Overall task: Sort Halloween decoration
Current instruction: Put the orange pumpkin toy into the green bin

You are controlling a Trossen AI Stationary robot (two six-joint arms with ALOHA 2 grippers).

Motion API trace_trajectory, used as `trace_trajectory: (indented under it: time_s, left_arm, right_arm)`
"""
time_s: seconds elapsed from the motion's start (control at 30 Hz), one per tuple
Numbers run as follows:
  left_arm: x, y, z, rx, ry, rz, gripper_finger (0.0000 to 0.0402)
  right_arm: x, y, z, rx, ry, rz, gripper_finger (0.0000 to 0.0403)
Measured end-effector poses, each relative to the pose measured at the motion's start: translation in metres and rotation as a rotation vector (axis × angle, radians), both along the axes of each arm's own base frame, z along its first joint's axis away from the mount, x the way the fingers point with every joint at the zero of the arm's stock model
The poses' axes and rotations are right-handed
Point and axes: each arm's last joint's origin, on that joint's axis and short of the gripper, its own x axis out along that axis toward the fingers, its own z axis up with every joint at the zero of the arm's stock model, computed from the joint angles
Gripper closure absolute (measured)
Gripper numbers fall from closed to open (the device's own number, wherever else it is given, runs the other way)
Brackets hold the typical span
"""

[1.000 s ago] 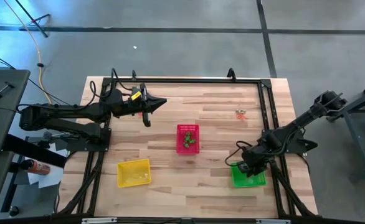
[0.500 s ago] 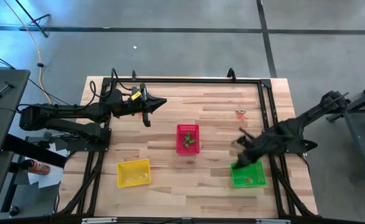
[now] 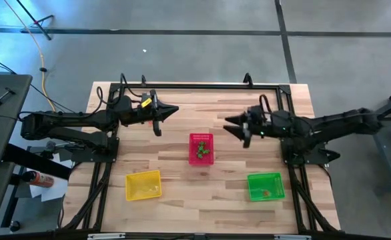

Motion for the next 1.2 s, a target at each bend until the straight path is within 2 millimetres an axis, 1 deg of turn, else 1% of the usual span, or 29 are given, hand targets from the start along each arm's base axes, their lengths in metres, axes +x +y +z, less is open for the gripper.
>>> trace_trajectory:
  time_s: [0.1, 0.23, 0.43, 0.6, 0.87, 0.97, 1.03, 1.13, 1.2]
  left_arm:
    - [0.0, 0.0, -0.003, -0.006, 0.029, 0.0, 0.04]
    - [0.0, 0.0, -0.007, -0.014, 0.069, 0.0, 0.04]
    - [0.0, 0.0, -0.007, -0.014, 0.068, -0.001, 0.04]
    - [0.0, 0.0, -0.006, -0.013, 0.061, -0.001, 0.04]
    - [0.0, 0.0, -0.007, -0.031, 0.063, -0.001, 0.0395]
    - [0.0, 0.0, -0.01, -0.124, 0.083, -0.002, 0.0369]
    - [0.0, 0.0, -0.012, -0.176, 0.106, -0.001, 0.034]
    - [0.0, 0.004, -0.002, -0.22, 0.197, 0.024, 0.0289]
    - [-0.003, 0.01, 0.007, -0.247, 0.311, 0.083, 0.0254]
  right_arm:
    - [0.012, -0.01, -0.004, -0.058, -0.012, 0.023, 0.0181]
    - [0.025, -0.019, -0.01, -0.088, -0.035, 0.06, 0.0181]
    - [0.035, -0.024, -0.016, -0.137, -0.03, 0.054, 0.0181]
    - [0.035, -0.027, -0.013, -0.197, -0.054, 0.052, 0.0181]
    - [0.044, -0.038, 0.006, -0.288, -0.007, 0.021, 0.0181]
    - [0.048, -0.043, 0.008, -0.298, 0.029, 0.01, 0.0181]
    - [0.05, -0.045, 0.008, -0.292, 0.047, 0.006, 0.0181]
    - [0.049, -0.047, 0.007, -0.289, 0.063, 0.002, 0.0181]
    - [0.049, -0.047, 0.007, -0.289, 0.066, 0.001, 0.0181]
